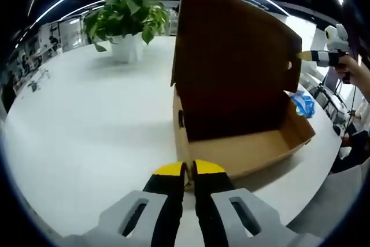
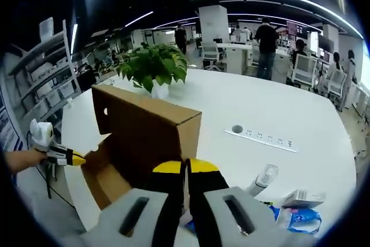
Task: Operate the shoe box by opening the lid, removing the specified soft item, and placing it in the target area until the item is outside and the box remains undamaged.
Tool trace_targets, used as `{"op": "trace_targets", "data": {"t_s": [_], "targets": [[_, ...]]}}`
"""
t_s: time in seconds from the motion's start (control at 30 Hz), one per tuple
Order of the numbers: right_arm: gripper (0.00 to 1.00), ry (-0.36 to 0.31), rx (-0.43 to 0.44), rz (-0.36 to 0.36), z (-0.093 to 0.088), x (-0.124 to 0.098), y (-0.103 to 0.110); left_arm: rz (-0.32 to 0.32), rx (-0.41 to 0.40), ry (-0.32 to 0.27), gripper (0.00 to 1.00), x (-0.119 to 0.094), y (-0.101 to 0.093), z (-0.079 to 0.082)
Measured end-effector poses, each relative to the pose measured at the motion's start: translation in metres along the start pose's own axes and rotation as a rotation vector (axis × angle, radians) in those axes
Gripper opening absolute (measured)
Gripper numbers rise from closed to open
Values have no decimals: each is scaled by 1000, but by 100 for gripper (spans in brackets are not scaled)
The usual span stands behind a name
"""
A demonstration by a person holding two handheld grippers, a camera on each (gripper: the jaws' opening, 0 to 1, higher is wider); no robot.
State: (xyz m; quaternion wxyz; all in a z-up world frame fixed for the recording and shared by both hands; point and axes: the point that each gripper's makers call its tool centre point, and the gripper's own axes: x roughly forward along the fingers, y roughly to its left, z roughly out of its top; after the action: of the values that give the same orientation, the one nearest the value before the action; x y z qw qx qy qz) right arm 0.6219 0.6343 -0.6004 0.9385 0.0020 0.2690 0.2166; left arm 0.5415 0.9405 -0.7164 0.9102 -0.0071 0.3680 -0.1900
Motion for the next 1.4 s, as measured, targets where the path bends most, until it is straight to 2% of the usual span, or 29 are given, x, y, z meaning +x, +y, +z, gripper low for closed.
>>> {"op": "trace_targets", "data": {"t_s": [0.27,0.57,1.03,1.27,1.4], "targets": [[0,-28,-59,-21,-8,-8,8,4,4,-1,2,0,0,0],[1,-45,-2,-12,-20,-18,14,12,4,-1,3,-1,-1,0],[2,-62,-17,-38,-39,-27,26,17,37,-8,3,-3,-1,2],[3,-63,-21,-44,-48,-31,31,30,38,-45,10,-12,3,12],[3,-60,-27,-47,-53,-32,34,39,56,-95,14,-20,5,28]]}}
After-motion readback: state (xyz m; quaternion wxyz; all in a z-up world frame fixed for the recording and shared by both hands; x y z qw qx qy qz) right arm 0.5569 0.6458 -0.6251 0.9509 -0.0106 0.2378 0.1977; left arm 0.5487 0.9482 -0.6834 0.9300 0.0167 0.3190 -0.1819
